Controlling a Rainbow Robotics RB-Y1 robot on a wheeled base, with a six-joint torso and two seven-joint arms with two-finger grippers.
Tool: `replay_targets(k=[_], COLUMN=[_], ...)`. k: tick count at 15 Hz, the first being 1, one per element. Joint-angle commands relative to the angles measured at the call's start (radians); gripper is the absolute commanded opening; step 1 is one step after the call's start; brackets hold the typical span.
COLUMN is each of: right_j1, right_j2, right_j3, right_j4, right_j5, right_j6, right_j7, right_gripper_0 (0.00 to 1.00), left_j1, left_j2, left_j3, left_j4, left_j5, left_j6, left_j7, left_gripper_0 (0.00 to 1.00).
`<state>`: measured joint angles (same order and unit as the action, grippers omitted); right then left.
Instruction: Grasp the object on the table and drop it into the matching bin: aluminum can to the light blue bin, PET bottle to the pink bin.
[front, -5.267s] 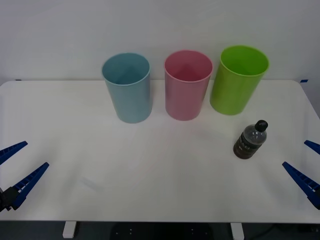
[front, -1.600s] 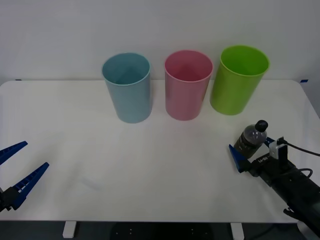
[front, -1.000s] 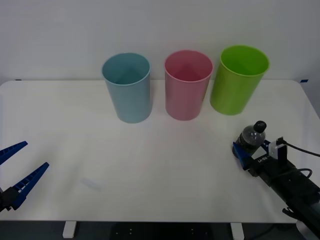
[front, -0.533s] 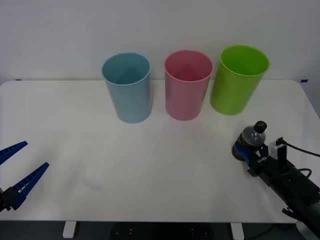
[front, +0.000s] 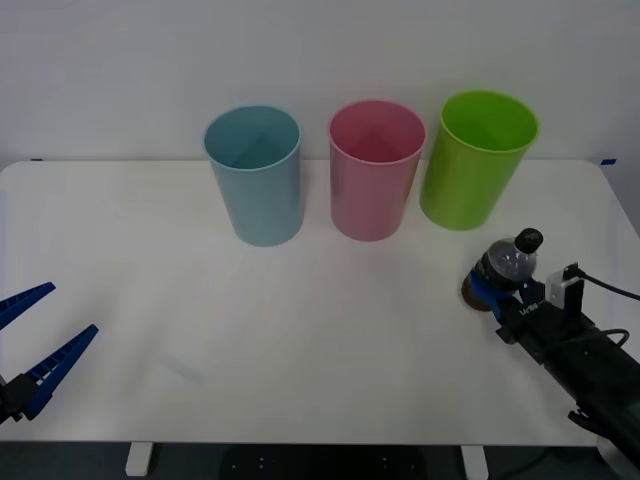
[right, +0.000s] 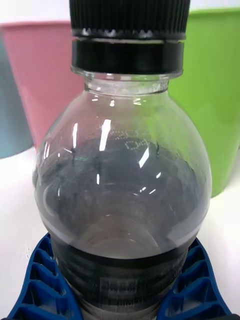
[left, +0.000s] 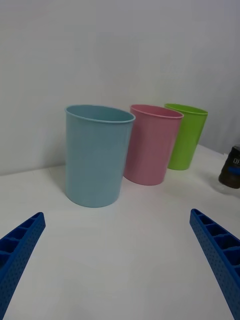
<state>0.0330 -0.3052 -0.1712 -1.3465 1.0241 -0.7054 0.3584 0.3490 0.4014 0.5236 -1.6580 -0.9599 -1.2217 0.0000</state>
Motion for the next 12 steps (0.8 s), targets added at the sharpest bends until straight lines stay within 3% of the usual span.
replay_targets(k=[1,3,12], right_j1=[0.027,0.033,0.025], right_j2=[-0.002,-0.008,-0.089], right_j3=[0.007,0.009,0.032], right_j4=[-0.091,-0.155,-0.408], right_j5=[0.017,0.051,0.054], right_j6=[0.009,0.010,0.010], right_j7=[-0.101,-0.188,-0.555], right_gripper_0=[0.00,0.00,0.00], left_j1=[0.000,0.000,0.000], left_j2=[0.000,0.000,0.000], left_j3=[0.000,0.000,0.000], left_j4=[0.000,0.000,0.000], left_j5=[0.000,0.000,0.000], left_j6=[0.000,0.000,0.000], left_j7=[0.000,0.000,0.000], left_gripper_0=[1.00,1.00,1.00])
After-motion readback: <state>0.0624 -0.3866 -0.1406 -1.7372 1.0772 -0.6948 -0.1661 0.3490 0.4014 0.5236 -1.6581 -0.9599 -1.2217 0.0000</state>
